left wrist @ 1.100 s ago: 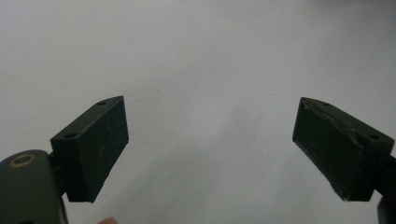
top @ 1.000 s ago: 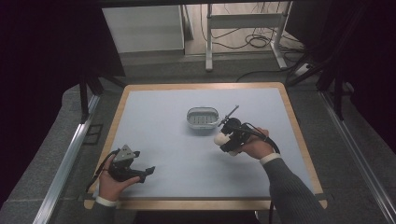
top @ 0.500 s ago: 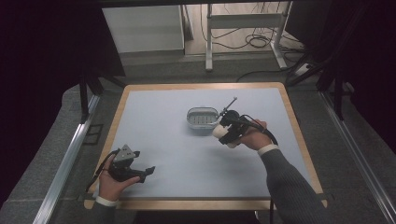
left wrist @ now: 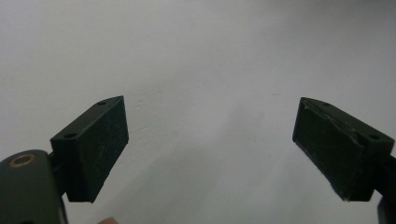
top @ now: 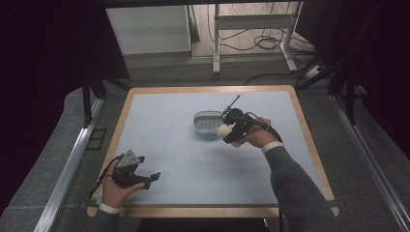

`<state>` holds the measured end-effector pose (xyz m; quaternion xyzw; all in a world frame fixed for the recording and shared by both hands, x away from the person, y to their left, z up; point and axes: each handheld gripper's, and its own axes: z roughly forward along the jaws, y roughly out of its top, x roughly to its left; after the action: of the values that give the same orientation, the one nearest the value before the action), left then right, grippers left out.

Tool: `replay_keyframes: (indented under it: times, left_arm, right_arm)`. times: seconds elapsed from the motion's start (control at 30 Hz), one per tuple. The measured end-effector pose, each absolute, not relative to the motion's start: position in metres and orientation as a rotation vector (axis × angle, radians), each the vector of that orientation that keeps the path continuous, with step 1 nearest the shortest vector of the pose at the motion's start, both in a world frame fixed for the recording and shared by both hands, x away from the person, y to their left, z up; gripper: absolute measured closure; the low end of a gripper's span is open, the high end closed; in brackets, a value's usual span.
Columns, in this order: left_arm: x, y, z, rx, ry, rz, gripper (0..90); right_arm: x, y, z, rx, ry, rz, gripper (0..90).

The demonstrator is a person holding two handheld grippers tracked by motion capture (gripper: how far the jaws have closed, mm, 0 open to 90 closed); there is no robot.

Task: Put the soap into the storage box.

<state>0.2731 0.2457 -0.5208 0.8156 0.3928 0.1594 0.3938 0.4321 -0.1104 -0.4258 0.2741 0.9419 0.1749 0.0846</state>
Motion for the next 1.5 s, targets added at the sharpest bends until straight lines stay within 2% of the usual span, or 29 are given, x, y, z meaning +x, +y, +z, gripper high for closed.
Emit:
replay_keyframes:
  times: [1.5]
  left_arm:
    - [0.273,0.245,-0.521,2.073,0.993,0.399,11.0]
  right_arm:
    - [0.481,-0.091,-0.414,0.771,2.802,0.528,49.5]
